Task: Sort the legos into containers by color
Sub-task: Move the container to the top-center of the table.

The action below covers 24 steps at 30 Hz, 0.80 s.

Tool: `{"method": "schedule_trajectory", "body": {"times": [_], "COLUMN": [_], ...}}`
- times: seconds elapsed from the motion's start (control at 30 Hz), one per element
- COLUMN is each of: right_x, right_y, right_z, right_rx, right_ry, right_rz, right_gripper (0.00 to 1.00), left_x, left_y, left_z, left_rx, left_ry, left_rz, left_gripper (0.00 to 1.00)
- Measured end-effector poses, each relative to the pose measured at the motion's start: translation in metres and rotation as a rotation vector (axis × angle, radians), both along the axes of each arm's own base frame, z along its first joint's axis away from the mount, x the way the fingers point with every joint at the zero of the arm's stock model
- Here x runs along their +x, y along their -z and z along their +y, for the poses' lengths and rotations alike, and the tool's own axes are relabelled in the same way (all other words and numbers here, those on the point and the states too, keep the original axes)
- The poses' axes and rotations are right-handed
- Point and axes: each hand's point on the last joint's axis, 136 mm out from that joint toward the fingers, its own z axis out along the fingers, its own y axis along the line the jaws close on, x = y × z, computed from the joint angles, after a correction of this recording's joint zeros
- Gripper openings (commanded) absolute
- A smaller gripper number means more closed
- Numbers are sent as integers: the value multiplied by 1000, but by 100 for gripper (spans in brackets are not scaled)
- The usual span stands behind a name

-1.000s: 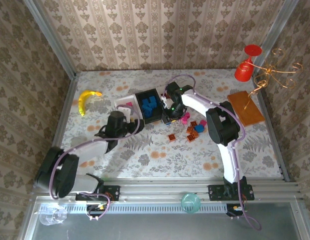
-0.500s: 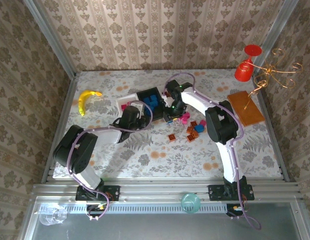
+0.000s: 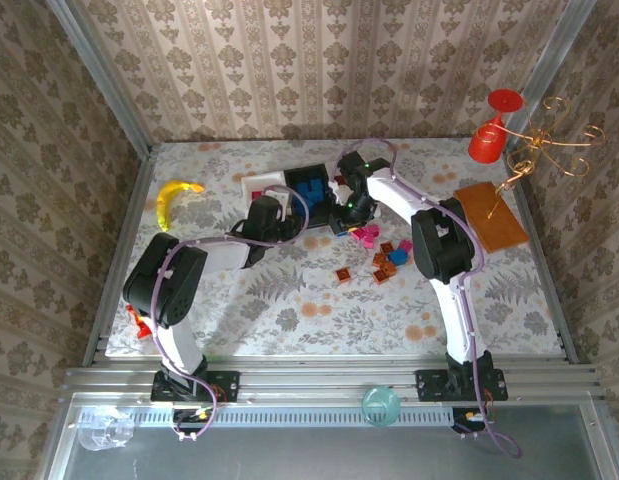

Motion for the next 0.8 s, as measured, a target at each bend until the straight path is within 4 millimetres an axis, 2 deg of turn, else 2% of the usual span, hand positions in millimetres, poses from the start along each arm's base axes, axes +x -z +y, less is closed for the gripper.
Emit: {"method": "schedule_trajectory", "body": {"times": [0.07, 0.23, 0.4, 0.57, 0.7, 0.8], "right_x": [0, -23, -30, -34, -34, -19], "right_y": [0, -1, -7, -18, -38, -64], "right_z": [-1, 10, 19, 14, 20, 29], "right_rx": [-14, -65, -117, -93, 20, 103], "right_ry": [-18, -126, -175, -162, -114, -58], "right_rz": [-6, 11, -35, -69, -125, -220], "right_gripper": [30, 31, 31, 30, 29, 29], "left_x": [5, 23, 29, 29, 20, 7], "left_y": [-2, -8, -17, -17, -20, -41], "left_z": [0, 2, 2, 2, 5, 10], "left_rx": [-6, -13, -13, -13, -24, -51], "left_ry": [2, -12, -17, -16, -11, -3], "left_rz": [3, -10, -19, -17, -16, -48], "left_gripper": [32, 31, 33, 43, 53, 59]}}
